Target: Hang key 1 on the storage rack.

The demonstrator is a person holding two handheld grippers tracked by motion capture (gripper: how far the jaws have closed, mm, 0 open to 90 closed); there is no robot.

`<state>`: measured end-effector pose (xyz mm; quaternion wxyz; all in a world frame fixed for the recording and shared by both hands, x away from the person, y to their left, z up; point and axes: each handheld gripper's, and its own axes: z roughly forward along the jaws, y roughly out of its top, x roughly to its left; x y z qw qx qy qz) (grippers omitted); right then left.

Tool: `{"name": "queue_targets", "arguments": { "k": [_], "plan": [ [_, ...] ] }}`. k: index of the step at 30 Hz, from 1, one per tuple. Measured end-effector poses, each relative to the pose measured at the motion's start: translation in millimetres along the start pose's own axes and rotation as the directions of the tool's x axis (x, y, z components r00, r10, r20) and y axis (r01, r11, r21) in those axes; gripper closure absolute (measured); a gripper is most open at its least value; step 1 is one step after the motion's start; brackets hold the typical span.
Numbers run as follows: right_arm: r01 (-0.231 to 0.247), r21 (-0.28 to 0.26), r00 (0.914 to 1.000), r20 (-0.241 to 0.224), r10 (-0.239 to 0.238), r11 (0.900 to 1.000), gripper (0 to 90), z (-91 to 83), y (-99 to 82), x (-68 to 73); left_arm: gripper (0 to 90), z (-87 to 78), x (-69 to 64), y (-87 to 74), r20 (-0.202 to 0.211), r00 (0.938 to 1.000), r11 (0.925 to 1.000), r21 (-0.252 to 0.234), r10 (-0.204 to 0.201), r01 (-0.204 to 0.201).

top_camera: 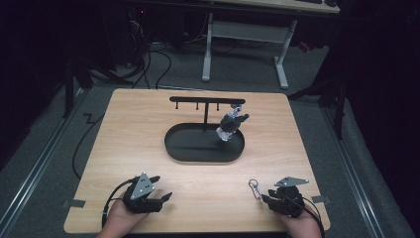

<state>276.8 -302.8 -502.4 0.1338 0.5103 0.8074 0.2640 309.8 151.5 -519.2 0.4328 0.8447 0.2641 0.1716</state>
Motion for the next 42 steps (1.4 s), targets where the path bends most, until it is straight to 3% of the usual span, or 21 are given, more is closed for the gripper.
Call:
{"name": "queue_targets", "arguments": {
  "k": [4, 9, 16, 19, 22, 27, 37, 42],
  "plan": [
    [0.022, 0.061, 0.9996, -0.019, -0.021, 0.9979, 60.7, -1.0, 7.0, -1.8, 30.2, -0.4, 0.5, 0.0, 0.0, 1.0, 1.0, -0.005, -0.005, 0.005],
    [0.063, 0.142, 0.998, -0.008, -0.062, 0.9879, 59.0, -1.1, 19.4, -3.0, 30.2, 0.5, 0.6, -0.5, 0.002, 1.0, 1.0, -0.002, -0.006, 0.006],
    [0.086, 0.262, 0.9962, -0.035, -0.08, 0.9613, 54.5, 3.5, 39.9, -6.6, 30.2, -0.2, 1.4, -0.6, 0.001, 1.0, 1.0, -0.002, -0.004, 0.004],
    [0.098, 0.292, 0.995, -0.045, -0.089, 0.9514, 50.1, 7.6, 48.0, -5.9, 30.2, 0.5, 2.0, -1.3, 0.002, 1.0, 1.0, 0.004, -0.006, 0.006],
    [0.114, 0.319, 0.9934, -0.05, -0.104, 0.9409, 50.8, 13.6, 56.7, -3.8, 30.2, 1.4, 1.8, -1.5, 0.002, 1.0, 1.0, 0.008, -0.004, 0.004],
    [0.141, 0.333, 0.99, -0.056, -0.129, 0.9322, 55.7, 22.2, 72.4, -0.5, 30.2, 1.5, 1.2, -1.5, -0.001, 1.0, 0.9999, 0.011, 0.002, -0.002],
    [0.107, 0.344, 0.9929, -0.087, -0.081, 0.933, 66.0, 34.7, 81.6, -6.0, 30.2, 1.0, 0.8, -1.2, -0.001, 1.0, 0.9999, 0.011, 0.004, -0.004],
    [0.079, 0.327, 0.9881, -0.151, -0.03, 0.9416, 76.1, 37.1, 82.7, -9.1, 30.3, 1.2, 0.5, -1.0, 0.0, 1.0, 0.9999, 0.014, 0.007, -0.007]
  ]
}}
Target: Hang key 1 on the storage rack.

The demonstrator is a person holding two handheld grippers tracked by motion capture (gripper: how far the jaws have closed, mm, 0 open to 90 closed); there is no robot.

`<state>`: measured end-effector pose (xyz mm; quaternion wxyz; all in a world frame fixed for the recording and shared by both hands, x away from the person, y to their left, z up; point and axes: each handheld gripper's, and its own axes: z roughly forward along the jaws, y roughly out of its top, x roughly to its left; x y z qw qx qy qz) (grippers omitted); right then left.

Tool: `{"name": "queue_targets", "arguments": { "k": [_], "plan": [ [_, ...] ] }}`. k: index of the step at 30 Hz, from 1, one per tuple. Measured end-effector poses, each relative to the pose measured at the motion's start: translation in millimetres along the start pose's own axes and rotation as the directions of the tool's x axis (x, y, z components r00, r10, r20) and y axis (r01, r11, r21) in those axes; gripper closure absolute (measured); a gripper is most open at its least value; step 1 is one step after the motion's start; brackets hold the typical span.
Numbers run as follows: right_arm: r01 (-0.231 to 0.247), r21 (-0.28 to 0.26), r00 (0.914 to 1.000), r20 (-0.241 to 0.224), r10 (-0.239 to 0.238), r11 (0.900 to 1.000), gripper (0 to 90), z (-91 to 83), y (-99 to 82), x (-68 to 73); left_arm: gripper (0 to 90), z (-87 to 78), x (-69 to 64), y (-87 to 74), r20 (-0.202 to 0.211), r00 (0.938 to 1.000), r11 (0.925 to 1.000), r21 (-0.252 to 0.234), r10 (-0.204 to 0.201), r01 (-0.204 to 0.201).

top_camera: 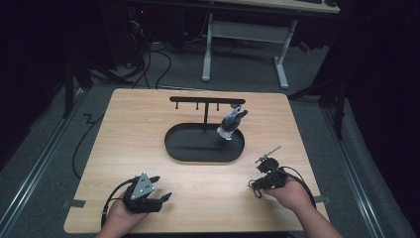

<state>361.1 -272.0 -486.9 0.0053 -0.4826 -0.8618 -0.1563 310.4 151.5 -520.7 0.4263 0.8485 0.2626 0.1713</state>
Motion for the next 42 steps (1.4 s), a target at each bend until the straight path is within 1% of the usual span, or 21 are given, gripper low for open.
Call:
{"name": "queue_targets", "arguments": {
  "k": [1, 2, 5, 6, 8, 9, 10, 12, 14, 17, 18, 21, 23, 24, 27, 28, 29, 32, 35, 42],
  "plan": [
    [0.001, -0.007, 0.9999, -0.012, -0.001, 1.0, 77.9, 0.4, -0.1, -1.0, 30.2, 0.1, -0.1, -0.1, 0.001, 1.0, 1.0, 0.001, 0.0, 0.0],
    [-0.007, -0.008, 0.9999, -0.016, 0.007, 0.9999, 82.8, 0.2, -0.3, -0.9, 30.3, 0.3, -0.2, -0.2, 0.0, 1.0, 1.0, 0.0, -0.001, 0.001],
    [0.009, -0.018, 0.9996, -0.028, -0.009, 0.9998, 88.5, -0.4, -2.1, 0.6, 30.3, 0.6, -0.4, -0.4, 0.0, 1.0, 1.0, -0.001, -0.002, 0.002],
    [0.018, -0.023, 0.9996, -0.021, -0.018, 0.9996, 88.7, -1.1, -2.6, 1.6, 30.3, 0.5, -0.3, -0.4, -0.001, 1.0, 1.0, 0.001, -0.001, 0.001],
    [0.03, -0.019, 0.9993, -0.023, -0.031, 0.9994, 88.8, -2.3, -3.5, 4.0, 30.3, 0.7, -0.3, -0.5, 0.0, 1.0, 1.0, 0.001, -0.002, 0.002],
    [0.016, -0.019, 0.9995, -0.026, -0.016, 0.9997, 88.9, -3.4, -4.2, 6.2, 30.3, 0.9, -0.5, -0.4, 0.0, 1.0, 1.0, 0.002, -0.003, 0.003],
    [0.036, -0.032, 0.9987, -0.036, -0.037, 0.9988, 88.9, -4.0, -4.5, 5.6, 30.3, 1.1, -0.7, -0.4, 0.0, 1.0, 1.0, 0.002, -0.003, 0.003],
    [0.031, -0.042, 0.9983, -0.047, -0.033, 0.9986, 89.0, -6.6, -5.3, 6.7, 30.3, 1.4, -1.1, -0.2, 0.0, 1.0, 1.0, 0.003, -0.002, 0.002],
    [0.041, -0.056, 0.9973, -0.059, -0.044, 0.9976, 89.0, -9.0, -6.1, 7.1, 30.3, 1.8, -1.5, -0.2, -0.001, 1.0, 1.0, 0.002, -0.001, 0.001],
    [0.046, -0.069, 0.9967, -0.064, -0.05, 0.9965, 89.0, -13.1, -7.5, 7.9, 30.4, 2.4, -1.7, -0.1, -0.001, 1.0, 1.0, 0.007, -0.001, 0.001],
    [0.036, -0.074, 0.9969, -0.067, -0.042, 0.9966, 89.1, -14.3, -8.0, 8.6, 30.3, 2.5, -1.6, -0.1, -0.002, 1.0, 1.0, 0.007, -0.001, 0.001],
    [0.046, -0.087, 0.9967, -0.062, -0.052, 0.9951, 89.1, -17.8, -9.5, 8.6, 30.4, 2.5, -1.4, -0.2, -0.002, 1.0, 1.0, 0.007, -0.001, 0.001],
    [0.035, -0.092, 0.9971, -0.064, -0.041, 0.9952, 89.1, -19.5, -10.9, 9.0, 30.4, 2.3, -1.2, -0.2, -0.002, 1.0, 1.0, 0.007, -0.002, 0.002],
    [0.039, -0.102, 0.9971, -0.061, -0.045, 0.9941, 89.1, -20.2, -11.7, 8.3, 30.4, 2.2, -1.3, -0.2, -0.002, 1.0, 1.0, 0.006, -0.002, 0.002],
    [0.039, -0.108, 0.9972, -0.06, -0.045, 0.9934, 89.2, -21.7, -13.7, 7.6, 30.4, 2.2, -1.5, -0.3, -0.003, 1.0, 1.0, 0.005, -0.002, 0.002],
    [0.031, -0.11, 0.9973, -0.062, -0.038, 0.9934, 89.2, -22.5, -14.3, 7.7, 30.4, 2.2, -1.5, -0.3, -0.003, 1.0, 1.0, 0.006, -0.001, 0.001],
    [0.038, -0.116, 0.9973, -0.058, -0.045, 0.9925, 89.2, -23.3, -14.8, 7.3, 30.4, 2.2, -1.5, -0.3, -0.003, 1.0, 1.0, 0.005, -0.002, 0.002],
    [0.034, -0.124, 0.9974, -0.058, -0.041, 0.9917, 89.2, -27.4, -16.0, 7.6, 30.4, 2.2, -1.4, -0.3, -0.001, 1.0, 1.0, 0.005, -0.002, 0.002],
    [0.037, -0.134, 0.9974, -0.056, -0.045, 0.9903, 89.2, -32.2, -16.2, 6.7, 30.4, 2.2, -1.5, -0.2, -0.003, 1.0, 1.0, 0.006, -0.001, 0.001],
    [0.022, -0.157, 0.9983, -0.049, -0.031, 0.9873, 89.2, -41.1, -13.3, 5.3, 30.4, 2.1, -1.3, 0.0, -0.003, 1.0, 1.0, 0.005, 0.001, -0.001]
  ]
}}
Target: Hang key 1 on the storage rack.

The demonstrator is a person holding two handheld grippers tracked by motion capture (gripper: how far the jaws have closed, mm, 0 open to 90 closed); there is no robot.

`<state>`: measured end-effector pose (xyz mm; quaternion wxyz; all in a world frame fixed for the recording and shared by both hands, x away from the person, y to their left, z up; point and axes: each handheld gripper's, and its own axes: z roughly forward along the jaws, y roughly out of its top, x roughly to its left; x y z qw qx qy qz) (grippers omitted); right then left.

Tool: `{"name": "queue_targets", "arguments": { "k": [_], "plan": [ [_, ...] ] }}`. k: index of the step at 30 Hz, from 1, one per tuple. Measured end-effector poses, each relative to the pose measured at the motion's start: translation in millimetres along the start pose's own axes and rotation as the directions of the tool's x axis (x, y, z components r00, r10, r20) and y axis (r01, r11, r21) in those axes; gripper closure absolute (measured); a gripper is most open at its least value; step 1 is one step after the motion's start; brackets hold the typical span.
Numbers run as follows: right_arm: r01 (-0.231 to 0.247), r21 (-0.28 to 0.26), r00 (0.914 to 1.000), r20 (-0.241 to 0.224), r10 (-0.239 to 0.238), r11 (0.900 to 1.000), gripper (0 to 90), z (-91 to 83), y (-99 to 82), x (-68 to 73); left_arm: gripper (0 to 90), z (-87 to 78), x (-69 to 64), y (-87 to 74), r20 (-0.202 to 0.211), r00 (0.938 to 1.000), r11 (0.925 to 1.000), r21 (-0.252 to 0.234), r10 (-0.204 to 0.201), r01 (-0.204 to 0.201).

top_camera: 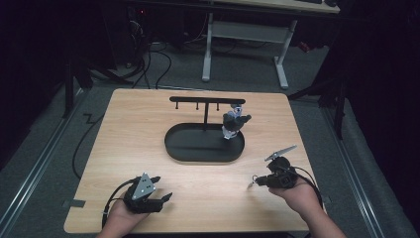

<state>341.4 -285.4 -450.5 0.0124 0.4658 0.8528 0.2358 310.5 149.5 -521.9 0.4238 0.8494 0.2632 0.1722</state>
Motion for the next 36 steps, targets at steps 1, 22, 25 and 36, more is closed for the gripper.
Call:
{"name": "queue_targets", "arguments": {
  "k": [1, 22, 25, 36],
  "plan": [
    [0.006, -0.002, 1.0, 0.0, -0.006, 1.0, 89.2, -0.4, 1.3, -0.5, 30.4, 0.1, 0.0, -0.1, -0.001, 1.0, 1.0, -0.003, -0.001, 0.001],
    [0.017, -0.017, 0.9999, 0.001, -0.017, 0.9997, 89.2, -4.0, 20.9, 9.7, 30.3, -3.0, 3.9, -1.2, -0.004, 0.9998, 0.9993, -0.033, -0.018, 0.018],
    [0.017, -0.014, 0.9999, 0.002, -0.017, 0.9998, 89.2, -3.0, 21.2, 9.4, 30.3, -4.0, 3.5, 0.3, -0.005, 0.9999, 0.9991, -0.038, -0.016, 0.016],
    [0.015, -0.036, 0.9999, 0.002, -0.015, 0.9993, 89.2, -9.2, 27.2, 9.4, 30.3, -0.8, 4.1, 1.0, -0.003, 0.9998, 0.9993, -0.031, -0.019, 0.019]
  ]
}}
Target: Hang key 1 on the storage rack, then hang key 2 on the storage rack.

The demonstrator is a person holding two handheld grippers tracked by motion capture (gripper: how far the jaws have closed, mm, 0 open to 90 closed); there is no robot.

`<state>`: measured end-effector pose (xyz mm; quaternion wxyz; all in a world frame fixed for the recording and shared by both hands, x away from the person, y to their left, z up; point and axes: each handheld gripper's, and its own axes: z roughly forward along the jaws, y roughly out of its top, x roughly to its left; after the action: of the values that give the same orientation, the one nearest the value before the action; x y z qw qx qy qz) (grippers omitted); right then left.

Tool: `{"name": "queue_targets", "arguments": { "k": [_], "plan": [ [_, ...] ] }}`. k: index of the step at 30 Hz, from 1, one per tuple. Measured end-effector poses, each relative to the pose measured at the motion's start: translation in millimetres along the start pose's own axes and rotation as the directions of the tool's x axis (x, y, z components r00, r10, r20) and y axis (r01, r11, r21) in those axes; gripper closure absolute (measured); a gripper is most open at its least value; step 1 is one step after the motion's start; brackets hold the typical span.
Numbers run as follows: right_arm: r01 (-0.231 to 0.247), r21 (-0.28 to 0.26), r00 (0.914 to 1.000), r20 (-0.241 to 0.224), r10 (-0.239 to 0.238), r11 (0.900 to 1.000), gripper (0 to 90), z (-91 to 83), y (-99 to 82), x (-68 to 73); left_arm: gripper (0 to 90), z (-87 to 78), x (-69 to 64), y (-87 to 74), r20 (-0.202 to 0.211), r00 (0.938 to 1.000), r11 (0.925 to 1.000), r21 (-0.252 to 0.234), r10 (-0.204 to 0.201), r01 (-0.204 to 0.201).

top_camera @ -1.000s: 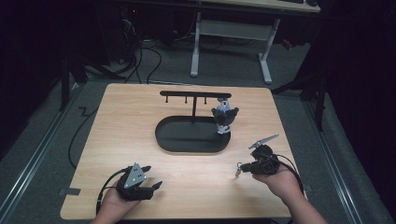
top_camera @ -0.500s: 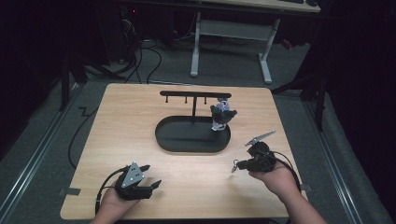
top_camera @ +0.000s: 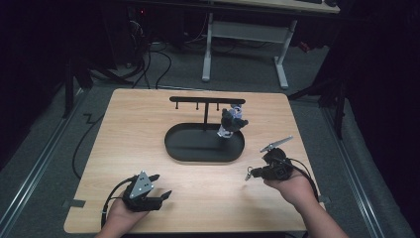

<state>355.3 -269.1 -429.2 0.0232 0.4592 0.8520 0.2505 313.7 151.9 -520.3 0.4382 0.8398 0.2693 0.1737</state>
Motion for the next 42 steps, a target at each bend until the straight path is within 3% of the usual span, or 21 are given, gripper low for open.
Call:
{"name": "queue_targets", "arguments": {
  "k": [10, 14, 18, 27, 42],
  "plan": [
    [0.028, -0.02, 0.9996, 0.003, -0.028, 0.9994, 89.2, -7.2, 22.5, 5.2, 30.4, 2.8, -0.8, 1.8, 0.01, 0.9999, 1.0, -0.003, 0.002, -0.002],
    [0.004, -0.036, 0.9998, -0.022, -0.005, 0.9994, 89.2, -7.2, 32.1, 4.4, 30.3, 1.7, -2.1, 0.4, 0.009, 0.9999, 0.9999, 0.007, 0.012, -0.012],
    [0.016, -0.032, 0.9999, 0.004, -0.016, 0.9994, 89.2, -8.6, 43.5, 5.8, 30.3, 0.7, -3.4, 2.0, 0.005, 0.9999, 0.9999, 0.001, 0.013, -0.013],
    [0.031, -0.052, 0.9994, -0.015, -0.032, 0.9982, 89.2, -16.9, 79.7, 7.6, 30.3, -1.0, -3.2, 1.3, 0.001, 0.9999, 0.9999, 0.003, 0.011, -0.011],
    [0.072, -0.044, 0.9974, -0.006, -0.072, 0.9965, 89.2, -11.3, 138.6, 16.9, 30.4, -1.2, -1.5, 0.5, 0.003, 0.9999, 0.9999, 0.003, 0.01, -0.01]
  ]
}}
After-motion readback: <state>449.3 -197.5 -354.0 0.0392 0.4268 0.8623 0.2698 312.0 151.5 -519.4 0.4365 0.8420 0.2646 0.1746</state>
